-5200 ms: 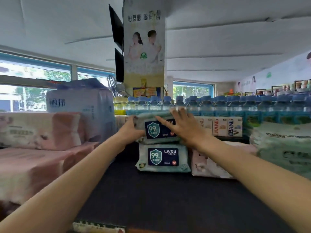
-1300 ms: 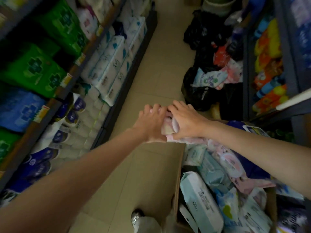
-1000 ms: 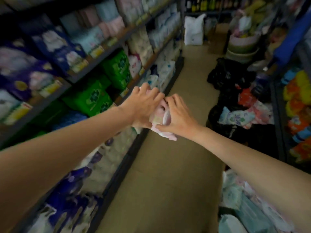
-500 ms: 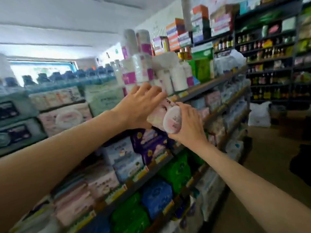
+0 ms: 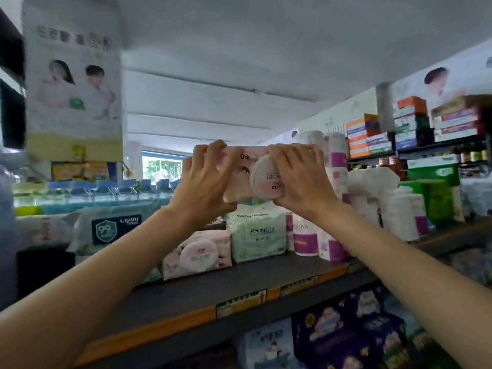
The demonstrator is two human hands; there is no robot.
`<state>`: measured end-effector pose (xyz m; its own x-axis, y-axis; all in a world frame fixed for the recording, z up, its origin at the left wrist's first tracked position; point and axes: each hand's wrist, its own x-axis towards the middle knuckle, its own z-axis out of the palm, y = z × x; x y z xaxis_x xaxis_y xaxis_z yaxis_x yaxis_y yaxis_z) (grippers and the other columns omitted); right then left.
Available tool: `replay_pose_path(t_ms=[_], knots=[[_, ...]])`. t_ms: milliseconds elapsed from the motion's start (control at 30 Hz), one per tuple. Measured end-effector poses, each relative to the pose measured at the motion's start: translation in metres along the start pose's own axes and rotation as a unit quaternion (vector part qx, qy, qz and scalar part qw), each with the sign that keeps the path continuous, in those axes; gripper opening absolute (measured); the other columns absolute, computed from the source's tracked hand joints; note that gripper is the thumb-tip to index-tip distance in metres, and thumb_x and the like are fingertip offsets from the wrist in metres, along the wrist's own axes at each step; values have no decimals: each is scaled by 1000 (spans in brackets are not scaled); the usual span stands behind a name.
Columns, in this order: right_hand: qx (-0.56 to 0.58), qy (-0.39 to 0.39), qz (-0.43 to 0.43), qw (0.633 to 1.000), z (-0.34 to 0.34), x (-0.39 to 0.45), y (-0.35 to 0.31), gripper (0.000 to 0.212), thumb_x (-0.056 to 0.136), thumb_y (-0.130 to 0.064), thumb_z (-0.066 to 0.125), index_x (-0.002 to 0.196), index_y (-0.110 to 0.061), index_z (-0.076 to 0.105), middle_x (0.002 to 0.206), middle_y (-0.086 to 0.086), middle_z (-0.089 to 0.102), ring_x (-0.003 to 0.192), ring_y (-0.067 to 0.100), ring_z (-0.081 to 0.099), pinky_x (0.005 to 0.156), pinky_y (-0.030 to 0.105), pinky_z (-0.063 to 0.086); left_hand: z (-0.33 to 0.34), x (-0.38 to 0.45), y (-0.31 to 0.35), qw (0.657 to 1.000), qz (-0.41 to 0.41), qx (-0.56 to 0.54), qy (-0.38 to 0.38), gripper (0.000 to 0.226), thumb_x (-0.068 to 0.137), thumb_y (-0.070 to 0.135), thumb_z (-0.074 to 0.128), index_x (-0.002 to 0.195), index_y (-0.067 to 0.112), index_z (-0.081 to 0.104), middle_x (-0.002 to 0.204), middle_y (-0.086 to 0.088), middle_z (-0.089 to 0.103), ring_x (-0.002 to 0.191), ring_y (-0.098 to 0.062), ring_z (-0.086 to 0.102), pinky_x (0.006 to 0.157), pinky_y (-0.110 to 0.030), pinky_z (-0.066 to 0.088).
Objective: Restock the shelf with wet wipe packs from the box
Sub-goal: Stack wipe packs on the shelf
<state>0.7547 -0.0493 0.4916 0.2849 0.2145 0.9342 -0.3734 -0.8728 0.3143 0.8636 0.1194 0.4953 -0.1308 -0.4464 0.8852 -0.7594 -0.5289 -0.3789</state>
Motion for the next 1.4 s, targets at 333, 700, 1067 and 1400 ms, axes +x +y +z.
replay_pose_path(t_ms=[333, 700, 1067, 1400], knots=[[843, -132, 446, 270, 39, 46, -39, 45, 75, -25, 71, 113, -12, 51, 122, 17, 56, 112, 33, 56, 95, 44, 48, 31, 37, -39, 983, 12, 131, 130, 64, 68, 40, 64, 125, 21, 40, 122, -10, 33, 103, -26, 36, 74, -40, 47], [776, -108, 474, 403, 132, 71, -27, 69, 64, -24, 81, 122, -14, 45, 106, 10, 61, 88, 25, 60, 69, 36, 52, 48, -8, -78, 997, -58, 28, 36, 62, 73, 48, 46, 128, 26, 28, 128, 1, 28, 113, -15, 31, 95, -37, 37], [132, 26, -150, 979, 209, 74, -49, 104, 44, -26, 81, 135, -24, 29, 110, 9, 56, 96, 30, 54, 79, 47, 48, 75, -35, -112, 978, -132, 136, -87, 86, 65, 62, 42, 136, 17, 23, 138, -13, 39, 121, -30, 46, 97, -40, 32], [173, -73, -151, 971, 248, 64, -77, 107, 42, -30, 83, 135, -22, 30, 113, 1, 55, 96, 22, 56, 81, 44, 49, 106, -50, -138, 938, -161, 155, -266, 98, 76, 60, 59, 147, 20, 4, 154, 1, 15, 143, -19, 13, 117, -38, 11]])
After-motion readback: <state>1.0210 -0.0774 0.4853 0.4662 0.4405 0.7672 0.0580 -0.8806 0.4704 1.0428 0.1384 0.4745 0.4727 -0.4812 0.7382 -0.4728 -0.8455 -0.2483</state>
